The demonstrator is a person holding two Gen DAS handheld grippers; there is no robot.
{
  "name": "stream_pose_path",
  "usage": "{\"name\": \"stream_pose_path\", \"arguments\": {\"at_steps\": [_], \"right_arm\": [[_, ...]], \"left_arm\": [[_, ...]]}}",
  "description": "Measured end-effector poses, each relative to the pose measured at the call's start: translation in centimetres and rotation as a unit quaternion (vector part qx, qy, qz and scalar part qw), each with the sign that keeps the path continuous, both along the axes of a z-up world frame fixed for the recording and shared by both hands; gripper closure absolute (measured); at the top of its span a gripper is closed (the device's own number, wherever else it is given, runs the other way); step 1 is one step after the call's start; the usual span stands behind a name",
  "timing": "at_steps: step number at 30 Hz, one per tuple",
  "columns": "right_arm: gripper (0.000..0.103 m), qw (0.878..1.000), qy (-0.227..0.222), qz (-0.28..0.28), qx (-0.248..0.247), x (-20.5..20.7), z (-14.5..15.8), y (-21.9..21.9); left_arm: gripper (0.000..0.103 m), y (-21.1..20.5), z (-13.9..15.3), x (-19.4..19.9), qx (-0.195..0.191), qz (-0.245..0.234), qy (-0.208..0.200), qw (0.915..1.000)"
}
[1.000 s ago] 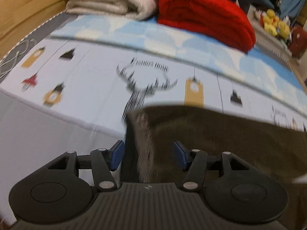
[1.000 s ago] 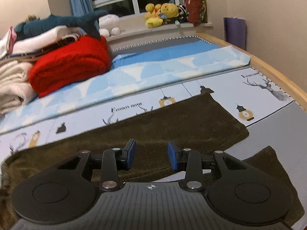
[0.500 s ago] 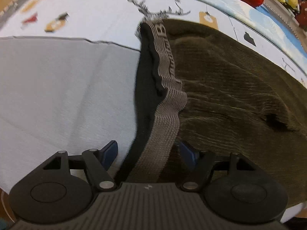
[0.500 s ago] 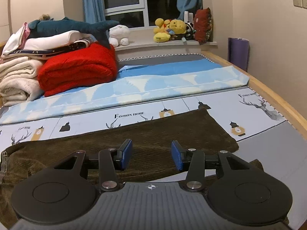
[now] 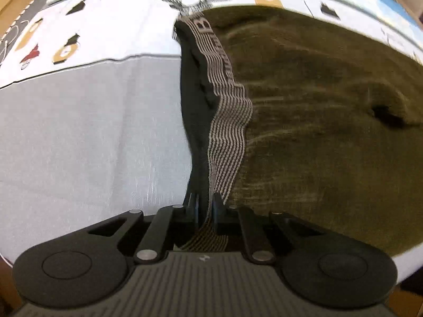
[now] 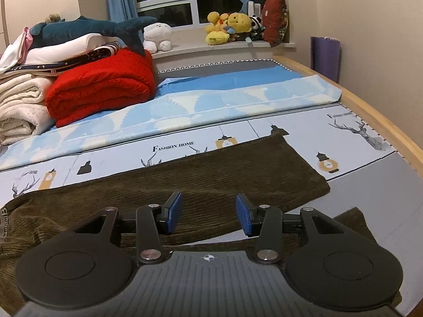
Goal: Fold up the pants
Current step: 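Lower the held waistband onto the bed with the left tool, then open the left tool to release the waistband on the bed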
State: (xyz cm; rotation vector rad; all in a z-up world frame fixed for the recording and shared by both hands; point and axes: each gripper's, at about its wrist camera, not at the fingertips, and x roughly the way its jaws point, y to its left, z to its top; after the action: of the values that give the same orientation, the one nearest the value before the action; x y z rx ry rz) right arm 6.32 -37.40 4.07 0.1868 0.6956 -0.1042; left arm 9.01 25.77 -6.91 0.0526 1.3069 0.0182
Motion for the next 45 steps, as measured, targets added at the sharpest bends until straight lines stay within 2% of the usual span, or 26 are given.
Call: {"name": "stream_pose_path", "arguments": {"at_steps": [2, 4, 6, 8, 10, 11, 13, 15, 16, 17, 19, 22, 25, 27, 29, 36, 40, 42, 45], "right_arm": [[0.056, 1.000, 0.001, 0.008, -0.007, 0.2, 0.0, 0.5], [0.056, 1.000, 0.004, 0.015, -0.018, 0.2, 0.0, 1.1], [0.056, 0.999, 0.007, 0.021, -0.026, 0.2, -0.1, 1.5], [0.056, 0.999, 0.008, 0.027, -0.031, 0.2, -0.2, 1.8], [0.056, 0.999, 0.009, 0.029, -0.036, 0.1, -0.2, 2.0], [0.056, 0.999, 0.010, 0.029, -0.038, 0.1, -0.2, 2.0], [0.056, 0.999, 0.013, 0.026, -0.039, 0.0, -0.3, 1.8], [0.056, 0.999, 0.014, 0.022, -0.037, -0.1, -0.4, 1.6], [0.056, 0.999, 0.015, 0.020, -0.037, -0.1, -0.4, 1.4], [0.056, 0.999, 0.015, 0.019, -0.037, -0.2, -0.4, 1.3], [0.056, 0.999, 0.015, 0.018, -0.038, -0.3, -0.5, 1.1], [0.056, 0.999, 0.017, 0.018, -0.041, -0.4, -0.6, 0.7], [0.056, 0.999, 0.020, 0.013, -0.039, -0.3, -0.7, 0.4], [0.056, 0.999, 0.023, 0.010, -0.037, -0.3, -0.8, 0.2], [0.056, 0.999, 0.025, 0.008, -0.036, -0.2, -0.9, 0.1], [0.056, 0.999, 0.012, 0.006, -0.039, -0.1, -0.8, 0.2], [0.056, 0.999, -0.007, 0.012, -0.035, 0.0, -0.6, 0.4], [0.056, 0.999, -0.016, 0.013, -0.032, 0.0, -0.4, 0.5], [0.056, 0.999, -0.027, 0.004, -0.022, 0.1, -0.3, 0.5]], "left_arm": [[0.086, -1.1, 0.1, -0.1, 0.029, -0.026, 0.003, 0.9992], [0.083, -1.6, 0.7, 0.0, 0.049, -0.026, -0.006, 0.9984], [0.083, -2.4, 2.0, -0.1, 0.072, -0.043, -0.050, 0.9952], [0.082, -3.1, 3.4, -0.5, 0.045, -0.063, -0.096, 0.9924], [0.079, -4.0, 4.1, -0.7, -0.008, -0.086, -0.111, 0.9901], [0.076, -4.6, 3.9, -0.7, -0.018, -0.103, -0.105, 0.9889], [0.075, -5.9, 2.4, -0.7, -0.009, -0.139, -0.072, 0.9876], [0.075, -6.1, -0.3, -0.9, 0.029, -0.157, -0.003, 0.9871], [0.075, -5.9, -1.1, -1.2, 0.038, -0.167, 0.008, 0.9852], [0.075, -5.9, -0.8, -1.2, 0.040, -0.180, 0.003, 0.9829], [0.075, -5.6, -0.5, -0.7, 0.029, -0.148, 0.011, 0.9884], [0.074, -6.3, 0.5, -0.7, 0.048, -0.158, -0.015, 0.9861], [0.068, -7.0, 1.5, -0.8, 0.039, -0.154, -0.037, 0.9866], [0.040, -6.9, 2.1, -0.6, 0.036, -0.144, -0.056, 0.9873], [0.032, -7.4, 2.6, -0.3, 0.036, -0.137, -0.081, 0.9866], [0.032, -8.2, 4.3, 1.3, 0.023, -0.098, -0.143, 0.9846], [0.032, -7.9, 4.7, 2.2, 0.009, -0.066, -0.166, 0.9839], [0.032, -7.9, 5.0, 2.4, -0.008, -0.067, -0.174, 0.9825], [0.032, -8.1, 5.4, 2.8, 0.002, -0.054, -0.189, 0.9805]]}}
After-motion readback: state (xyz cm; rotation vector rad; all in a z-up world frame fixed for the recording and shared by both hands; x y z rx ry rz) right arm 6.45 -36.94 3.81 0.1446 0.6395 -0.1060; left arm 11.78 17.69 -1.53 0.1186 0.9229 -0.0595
